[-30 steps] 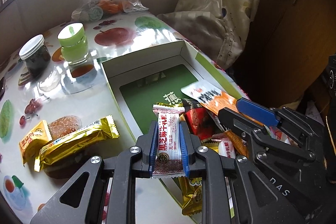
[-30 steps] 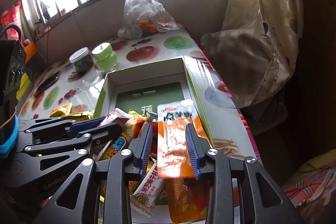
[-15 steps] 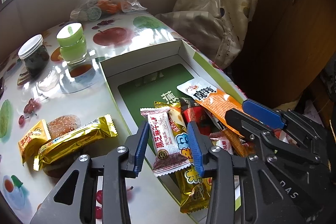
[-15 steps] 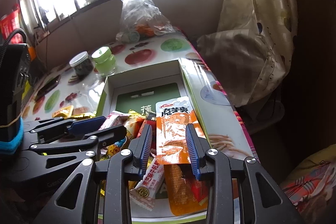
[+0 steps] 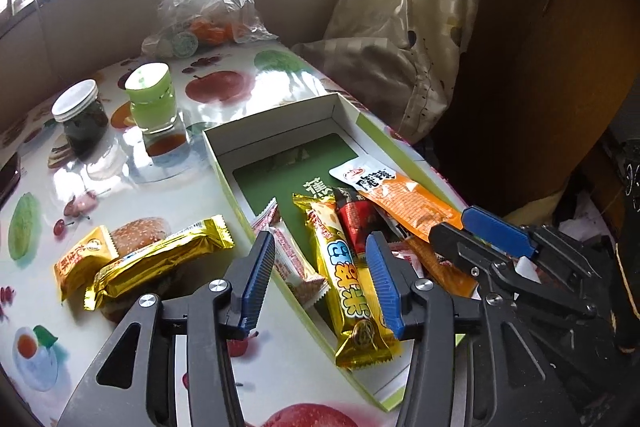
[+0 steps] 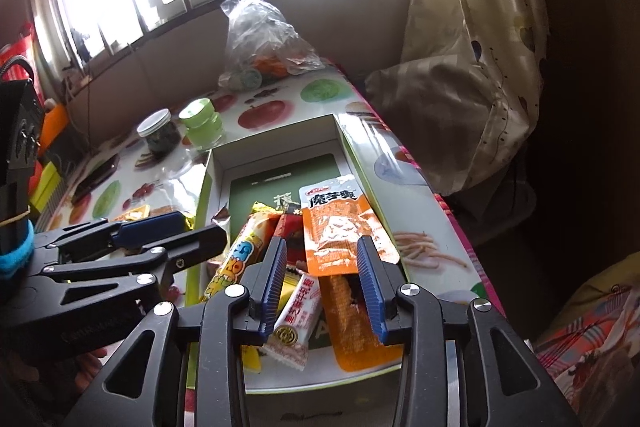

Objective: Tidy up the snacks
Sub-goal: 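Open the left gripper to drop the pink packet while the right releases the orange packet, then withdraw both grippers from the box toward the remaining snacks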

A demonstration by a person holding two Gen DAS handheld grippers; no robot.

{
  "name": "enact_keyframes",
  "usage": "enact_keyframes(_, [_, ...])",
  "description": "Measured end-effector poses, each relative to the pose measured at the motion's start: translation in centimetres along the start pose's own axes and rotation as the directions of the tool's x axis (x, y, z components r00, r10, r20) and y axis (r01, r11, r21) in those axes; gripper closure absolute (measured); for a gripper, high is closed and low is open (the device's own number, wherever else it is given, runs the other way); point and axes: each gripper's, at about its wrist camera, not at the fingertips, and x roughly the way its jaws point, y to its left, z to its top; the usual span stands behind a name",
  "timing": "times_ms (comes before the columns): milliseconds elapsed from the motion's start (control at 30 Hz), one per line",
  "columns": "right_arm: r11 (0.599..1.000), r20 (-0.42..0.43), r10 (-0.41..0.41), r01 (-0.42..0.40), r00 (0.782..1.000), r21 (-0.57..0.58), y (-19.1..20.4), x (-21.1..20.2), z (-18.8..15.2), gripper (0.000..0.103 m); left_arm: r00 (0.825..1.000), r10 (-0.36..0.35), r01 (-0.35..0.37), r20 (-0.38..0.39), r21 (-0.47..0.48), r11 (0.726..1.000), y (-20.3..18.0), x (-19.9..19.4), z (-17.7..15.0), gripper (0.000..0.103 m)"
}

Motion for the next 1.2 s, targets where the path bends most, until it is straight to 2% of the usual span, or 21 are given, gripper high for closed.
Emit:
enact_keyframes(367, [1.000,0.013,0.016,-0.016,1.000,-0.004,1.1,-1.4,-0.3,0.065,0.999,0.027,-0.027,0.027,-0.003,1.000,0.4,-2.1,-0.8,0.054])
enact_keyframes(800, [0.999,0.015,0.038,-0.037,0.999,-0.036,3.9,-1.9,-0.4,0.063,0.997,0.048,-0.045,0.055,-0.054,0.998,2.7,-4.4,-2.1,0.054])
enact_keyframes(1067, [0.997,0.005,0.054,-0.054,0.999,-0.059,5.9,-1.6,-0.3,0.063,0.996,0.065,-0.058,0.067,-0.103,0.993,4.8,-5.5,-3.0,0.054])
enact_keyframes(1200, [0.995,-0.014,0.079,-0.079,0.997,-0.063,7.4,-0.6,-0.1,0.063,0.992,0.100,-0.088,0.073,-0.155,0.984,6.7,-6.2,-3.8,0.054])
